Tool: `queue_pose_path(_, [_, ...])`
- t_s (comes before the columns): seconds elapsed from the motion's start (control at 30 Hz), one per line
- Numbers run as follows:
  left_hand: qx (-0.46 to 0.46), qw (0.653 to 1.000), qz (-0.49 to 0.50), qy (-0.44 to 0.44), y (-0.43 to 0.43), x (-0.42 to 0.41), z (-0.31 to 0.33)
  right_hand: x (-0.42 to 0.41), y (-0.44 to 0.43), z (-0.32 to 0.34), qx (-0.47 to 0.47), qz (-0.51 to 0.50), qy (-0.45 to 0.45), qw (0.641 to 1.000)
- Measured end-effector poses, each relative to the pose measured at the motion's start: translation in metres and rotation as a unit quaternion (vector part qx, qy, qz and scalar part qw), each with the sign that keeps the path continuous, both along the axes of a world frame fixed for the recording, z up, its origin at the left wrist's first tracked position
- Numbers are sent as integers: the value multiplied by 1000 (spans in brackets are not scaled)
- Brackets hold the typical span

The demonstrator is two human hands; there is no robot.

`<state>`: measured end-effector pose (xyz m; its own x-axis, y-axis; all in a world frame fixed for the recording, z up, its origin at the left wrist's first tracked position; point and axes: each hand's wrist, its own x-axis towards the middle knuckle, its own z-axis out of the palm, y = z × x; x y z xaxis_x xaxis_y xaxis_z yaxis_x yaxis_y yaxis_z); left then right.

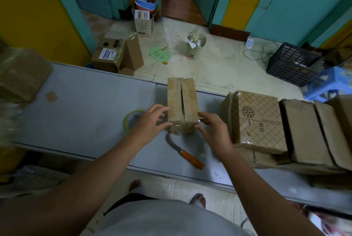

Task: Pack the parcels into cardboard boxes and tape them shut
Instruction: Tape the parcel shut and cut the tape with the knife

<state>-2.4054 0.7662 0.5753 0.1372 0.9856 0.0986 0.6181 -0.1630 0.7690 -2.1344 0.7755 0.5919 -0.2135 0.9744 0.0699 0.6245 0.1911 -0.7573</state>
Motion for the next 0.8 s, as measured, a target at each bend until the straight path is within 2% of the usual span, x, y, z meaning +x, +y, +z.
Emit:
queue_pose_path(0.1, [6,997,70,18,-1,1,-3,-3,-1,1,-27,-24,-11,999])
queue_pose_path(0.23, [40,997,21,69,-5,1,-4,-3,-1,-3,-14,-25,-46,999])
queue_pose_path(0.43, [47,995,-18,87,-3,-4,-9,-2,0,-12,-26,3,-64,998])
queue_pose_path(0.57, [0,997,-17,79,-1,-7,-8,2,4,-12,-63,-1,-17,998])
queue_pose_path(0.7, [-79,996,-10,33,-4,-9,-9,5,-1,-11,-111,1,52,992])
queue_pose_path(0.8, [-91,995,-5,31,-5,-7,-7,3,-6,-11,-129,0,86,988])
